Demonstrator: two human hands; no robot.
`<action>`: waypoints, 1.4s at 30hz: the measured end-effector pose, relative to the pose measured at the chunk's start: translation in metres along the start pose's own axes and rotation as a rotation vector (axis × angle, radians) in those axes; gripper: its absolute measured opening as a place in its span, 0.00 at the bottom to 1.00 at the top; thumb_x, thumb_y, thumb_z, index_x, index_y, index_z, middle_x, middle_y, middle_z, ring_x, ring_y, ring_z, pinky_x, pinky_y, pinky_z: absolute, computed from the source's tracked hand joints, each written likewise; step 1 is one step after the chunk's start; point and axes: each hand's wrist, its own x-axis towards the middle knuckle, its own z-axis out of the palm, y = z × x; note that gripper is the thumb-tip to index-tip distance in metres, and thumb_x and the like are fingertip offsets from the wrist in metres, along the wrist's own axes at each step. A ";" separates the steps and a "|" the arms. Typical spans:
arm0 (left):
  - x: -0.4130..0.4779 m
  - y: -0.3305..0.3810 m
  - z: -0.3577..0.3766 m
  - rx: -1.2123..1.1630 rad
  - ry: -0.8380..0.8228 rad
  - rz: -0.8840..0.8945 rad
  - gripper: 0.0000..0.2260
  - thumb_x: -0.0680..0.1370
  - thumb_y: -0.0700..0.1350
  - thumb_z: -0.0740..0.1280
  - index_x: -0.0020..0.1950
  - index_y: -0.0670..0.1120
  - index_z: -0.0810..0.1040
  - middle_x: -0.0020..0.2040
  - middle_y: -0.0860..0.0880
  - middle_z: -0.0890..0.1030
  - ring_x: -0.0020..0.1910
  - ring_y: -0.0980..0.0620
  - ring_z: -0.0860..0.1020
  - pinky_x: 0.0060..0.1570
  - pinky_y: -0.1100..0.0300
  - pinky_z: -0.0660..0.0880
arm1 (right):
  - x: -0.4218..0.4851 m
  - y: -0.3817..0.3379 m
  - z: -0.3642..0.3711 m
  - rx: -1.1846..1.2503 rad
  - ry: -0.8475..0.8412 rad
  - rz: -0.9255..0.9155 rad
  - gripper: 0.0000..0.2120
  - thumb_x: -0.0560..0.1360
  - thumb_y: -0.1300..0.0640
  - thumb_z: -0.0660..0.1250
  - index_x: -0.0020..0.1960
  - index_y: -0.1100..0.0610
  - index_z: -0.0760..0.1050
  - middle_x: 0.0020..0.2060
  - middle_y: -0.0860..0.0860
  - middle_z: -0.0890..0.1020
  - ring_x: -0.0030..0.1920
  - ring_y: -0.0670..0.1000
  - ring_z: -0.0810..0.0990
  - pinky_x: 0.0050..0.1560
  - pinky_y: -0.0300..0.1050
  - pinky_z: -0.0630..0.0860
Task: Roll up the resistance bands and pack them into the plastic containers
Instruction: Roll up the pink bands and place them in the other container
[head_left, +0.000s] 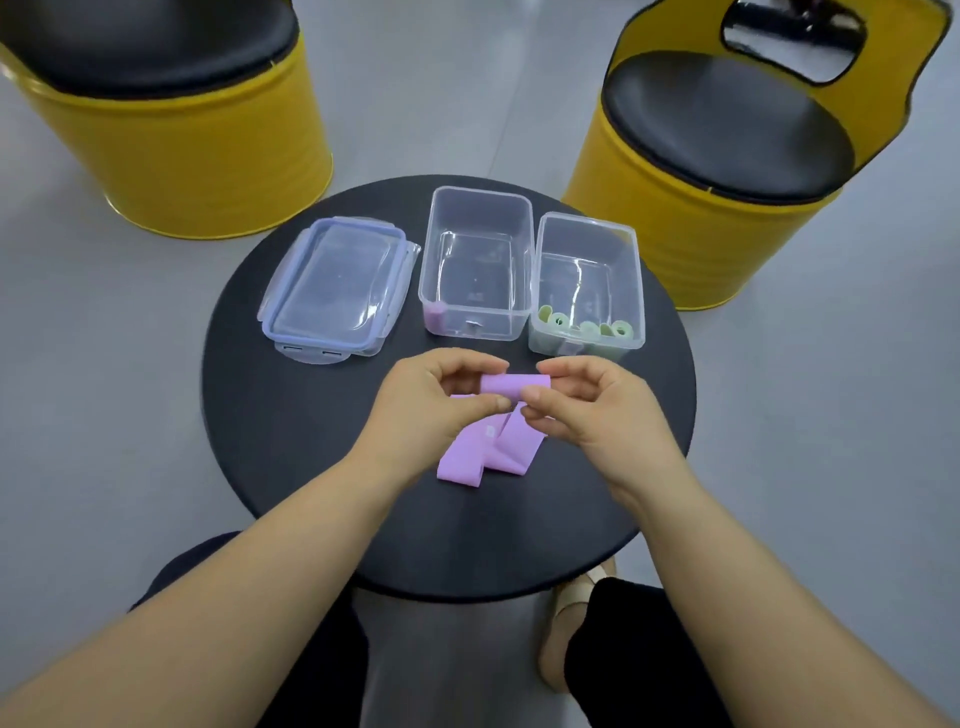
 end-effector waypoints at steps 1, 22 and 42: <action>0.011 -0.006 -0.002 0.004 -0.010 -0.016 0.13 0.69 0.36 0.74 0.46 0.53 0.81 0.46 0.57 0.83 0.46 0.62 0.81 0.47 0.71 0.75 | 0.012 0.004 0.002 0.004 0.012 0.009 0.12 0.70 0.64 0.73 0.51 0.58 0.77 0.39 0.52 0.84 0.37 0.49 0.84 0.42 0.39 0.81; 0.175 -0.099 -0.034 0.485 0.279 0.030 0.06 0.74 0.50 0.71 0.49 0.51 0.82 0.49 0.51 0.74 0.44 0.55 0.74 0.44 0.68 0.66 | 0.234 0.018 0.047 -0.672 -0.066 -0.279 0.05 0.71 0.62 0.72 0.47 0.57 0.81 0.31 0.38 0.80 0.39 0.42 0.77 0.40 0.21 0.68; 0.182 -0.102 -0.037 0.425 0.258 0.003 0.03 0.72 0.52 0.72 0.42 0.54 0.81 0.45 0.49 0.81 0.42 0.53 0.79 0.47 0.59 0.75 | 0.265 0.015 0.071 -1.263 -0.393 -0.313 0.06 0.71 0.55 0.73 0.48 0.54 0.81 0.46 0.48 0.83 0.48 0.47 0.78 0.36 0.30 0.65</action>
